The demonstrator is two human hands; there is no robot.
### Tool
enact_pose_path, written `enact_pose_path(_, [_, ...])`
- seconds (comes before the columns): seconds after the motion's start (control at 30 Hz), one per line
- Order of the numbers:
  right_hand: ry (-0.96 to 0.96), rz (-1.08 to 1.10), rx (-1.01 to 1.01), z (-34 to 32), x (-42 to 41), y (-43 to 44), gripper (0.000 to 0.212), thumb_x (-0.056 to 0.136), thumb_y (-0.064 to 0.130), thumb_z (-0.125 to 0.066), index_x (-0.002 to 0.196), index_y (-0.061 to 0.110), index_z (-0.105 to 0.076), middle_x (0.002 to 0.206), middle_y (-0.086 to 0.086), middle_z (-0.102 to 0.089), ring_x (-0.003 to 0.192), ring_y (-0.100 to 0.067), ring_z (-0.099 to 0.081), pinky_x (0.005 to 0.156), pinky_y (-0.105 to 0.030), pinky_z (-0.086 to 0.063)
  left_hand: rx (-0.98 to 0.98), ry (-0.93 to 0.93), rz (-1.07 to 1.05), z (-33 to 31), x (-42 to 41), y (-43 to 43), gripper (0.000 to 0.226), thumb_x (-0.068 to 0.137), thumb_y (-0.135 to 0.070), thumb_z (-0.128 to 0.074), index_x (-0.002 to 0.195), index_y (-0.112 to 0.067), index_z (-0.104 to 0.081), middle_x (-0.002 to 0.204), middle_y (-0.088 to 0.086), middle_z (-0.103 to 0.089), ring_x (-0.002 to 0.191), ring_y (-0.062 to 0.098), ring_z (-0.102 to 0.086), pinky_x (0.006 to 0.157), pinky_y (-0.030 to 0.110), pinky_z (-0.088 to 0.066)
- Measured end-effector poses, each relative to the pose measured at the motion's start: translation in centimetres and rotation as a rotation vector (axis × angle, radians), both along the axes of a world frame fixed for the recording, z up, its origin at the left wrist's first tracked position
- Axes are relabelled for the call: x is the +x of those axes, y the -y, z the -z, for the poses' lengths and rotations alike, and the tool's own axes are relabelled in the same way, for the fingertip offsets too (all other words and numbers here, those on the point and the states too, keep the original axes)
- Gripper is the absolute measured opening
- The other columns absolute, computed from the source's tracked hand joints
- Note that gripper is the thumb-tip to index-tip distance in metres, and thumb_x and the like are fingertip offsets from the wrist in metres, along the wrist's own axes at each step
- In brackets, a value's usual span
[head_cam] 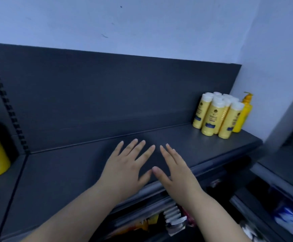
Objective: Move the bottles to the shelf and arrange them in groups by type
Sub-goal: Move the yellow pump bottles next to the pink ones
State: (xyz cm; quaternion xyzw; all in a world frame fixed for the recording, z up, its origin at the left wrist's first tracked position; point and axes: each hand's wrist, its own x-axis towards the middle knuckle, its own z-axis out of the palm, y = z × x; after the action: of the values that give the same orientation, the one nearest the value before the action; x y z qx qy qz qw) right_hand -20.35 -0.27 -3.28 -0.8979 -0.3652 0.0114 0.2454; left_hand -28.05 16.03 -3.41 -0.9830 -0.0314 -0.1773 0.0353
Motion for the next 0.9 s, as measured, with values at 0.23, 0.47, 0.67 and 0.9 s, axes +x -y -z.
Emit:
enact_pose_path(0.23, [-0.031,0.134,0.013,0.5,5.2,3.6,0.074,0.084,0.066,-0.031,0.148,0.038,-0.007,0.157,0.016,0.003,0.143,-0.003,0.005,0.116,-0.023,-0.006,-0.007,0.052,0.117,0.0,8.3,1.4,0.063,0.087,-0.058,-0.030,0.140,-0.027,-0.040,0.137,0.003,-0.053,0.128,0.021,-0.048,0.104,0.048,-0.036])
enact_pose_path(0.47, [0.076,0.207,0.040,-2.7,13.2,2.5,0.069,0.092,0.056,-0.039,0.150,0.034,-0.010,0.158,0.012,-0.001,0.144,-0.005,0.002,0.115,-0.023,-0.005,-0.050,0.139,0.195,-1.8,17.0,-0.4,0.065,0.087,-0.059,-0.023,0.145,-0.030,-0.029,0.146,0.001,-0.042,0.137,0.020,-0.035,0.111,0.046,-0.026])
enact_pose_path(0.67, [0.093,0.259,0.099,-1.9,17.8,2.5,0.067,0.091,0.055,-0.040,0.148,0.036,-0.010,0.158,0.015,-0.002,0.143,-0.001,0.000,0.112,-0.020,-0.007,-0.079,0.142,0.238,-1.5,22.5,-1.5,0.070,0.084,-0.063,-0.009,0.148,-0.035,-0.011,0.154,-0.003,-0.025,0.144,0.016,-0.017,0.116,0.041,-0.010])
enact_pose_path(0.9, [0.068,0.338,0.123,-1.2,25.0,6.3,0.068,0.090,0.055,-0.042,0.148,0.036,-0.012,0.157,0.015,-0.005,0.143,-0.002,-0.004,0.112,-0.021,-0.010,-0.123,0.055,0.299,0.9,28.9,0.7,0.071,0.082,-0.064,-0.006,0.147,-0.036,-0.005,0.156,-0.006,-0.019,0.145,0.013,-0.011,0.116,0.038,-0.004])
